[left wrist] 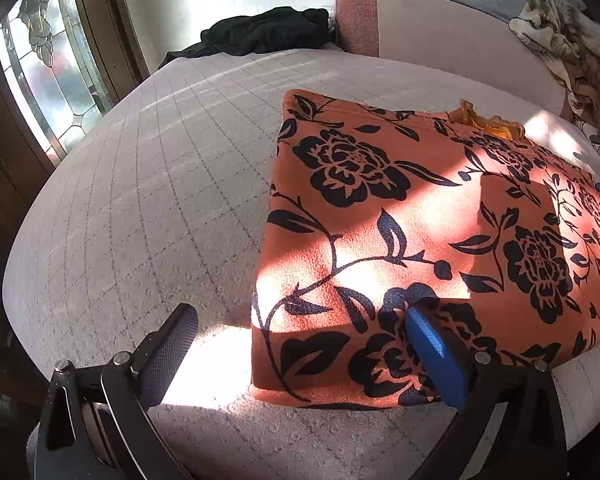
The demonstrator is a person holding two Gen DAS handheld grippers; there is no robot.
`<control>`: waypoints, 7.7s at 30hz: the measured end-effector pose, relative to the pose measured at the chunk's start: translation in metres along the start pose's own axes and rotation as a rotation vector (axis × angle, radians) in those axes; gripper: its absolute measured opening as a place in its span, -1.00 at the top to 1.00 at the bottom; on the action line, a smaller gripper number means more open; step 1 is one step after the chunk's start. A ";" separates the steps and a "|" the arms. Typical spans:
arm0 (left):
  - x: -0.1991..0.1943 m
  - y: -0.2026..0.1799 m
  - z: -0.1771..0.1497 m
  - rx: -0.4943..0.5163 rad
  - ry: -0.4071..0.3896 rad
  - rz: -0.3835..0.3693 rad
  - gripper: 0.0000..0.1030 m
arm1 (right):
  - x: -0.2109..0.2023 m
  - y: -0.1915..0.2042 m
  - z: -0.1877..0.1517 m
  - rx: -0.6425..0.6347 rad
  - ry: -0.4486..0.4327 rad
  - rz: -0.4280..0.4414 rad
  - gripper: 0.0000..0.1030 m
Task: Fold small clothes
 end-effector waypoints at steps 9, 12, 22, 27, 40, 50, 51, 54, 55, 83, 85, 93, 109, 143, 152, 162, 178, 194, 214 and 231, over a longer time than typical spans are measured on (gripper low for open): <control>-0.027 -0.001 0.003 -0.006 -0.061 -0.014 -1.00 | -0.093 0.048 -0.090 -0.088 -0.055 0.016 -0.67; -0.038 -0.011 0.004 0.011 -0.072 -0.037 -1.00 | -0.117 0.055 -0.148 -0.061 -0.033 0.055 -0.67; -0.061 -0.033 0.006 0.023 -0.063 -0.079 -1.00 | -0.111 0.007 -0.212 0.194 0.024 0.049 -0.67; -0.059 -0.032 0.008 -0.002 -0.029 -0.072 -1.00 | -0.104 0.001 -0.195 0.253 -0.019 0.060 -0.69; -0.030 -0.069 0.018 0.035 0.005 -0.056 -1.00 | -0.096 -0.004 -0.178 0.229 -0.077 0.066 -0.69; -0.010 -0.100 0.022 0.069 0.028 -0.055 -1.00 | -0.093 -0.002 -0.174 0.166 -0.092 0.057 -0.69; -0.008 -0.101 0.022 0.070 0.031 -0.055 -1.00 | -0.092 -0.002 -0.174 0.164 -0.092 0.056 -0.69; -0.007 -0.105 0.022 0.073 0.030 -0.057 -1.00 | -0.092 -0.004 -0.174 0.167 -0.094 0.061 -0.69; -0.007 -0.106 0.022 0.077 0.029 -0.056 -1.00 | -0.092 -0.004 -0.174 0.169 -0.095 0.062 -0.69; 0.012 -0.109 0.006 0.132 -0.017 -0.072 -1.00 | -0.092 -0.004 -0.164 0.098 -0.101 -0.110 -0.23; 0.007 -0.109 0.009 0.138 0.007 -0.075 -1.00 | -0.086 0.004 -0.158 0.049 -0.057 -0.145 0.80; -0.053 -0.015 0.042 -0.082 -0.119 -0.145 -1.00 | -0.095 0.084 -0.139 -0.220 -0.095 -0.285 0.82; -0.040 0.125 0.032 -0.443 -0.202 -0.024 -1.00 | 0.061 0.313 -0.278 -0.786 0.196 -0.062 0.82; -0.009 0.037 0.010 -0.216 0.143 -0.260 0.74 | -0.054 0.223 -0.258 -0.485 0.024 0.137 -0.33; -0.028 0.041 0.009 -0.199 0.060 -0.176 0.56 | -0.056 0.192 -0.238 -0.378 0.010 0.174 -0.34; -0.071 0.014 0.049 -0.116 -0.102 -0.185 -0.19 | -0.065 0.160 -0.204 -0.250 0.011 0.152 -0.38; 0.019 -0.004 0.051 -0.047 -0.021 -0.128 -0.15 | 0.033 0.177 -0.173 -0.331 0.321 0.136 0.20; 0.023 0.010 0.052 -0.103 -0.007 -0.187 -0.27 | 0.054 0.148 -0.119 -0.088 0.251 0.266 -0.51; 0.009 0.049 0.016 -0.204 0.172 -0.277 -0.09 | -0.003 0.235 -0.155 -0.559 0.051 0.033 -0.41; 0.016 0.032 0.110 -0.237 0.139 -0.354 -0.31 | 0.014 0.233 -0.200 -0.593 0.150 0.123 -0.55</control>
Point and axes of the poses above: each gripper's, at about its wrist camera, not at the fingertips, and x roughly the way its jaws point, y to its left, z to its top, the point moved 1 cm from there along x, roughly the way its jaws point, and after that the axes turned 14 degrees about -x, right-handed, at the moved point
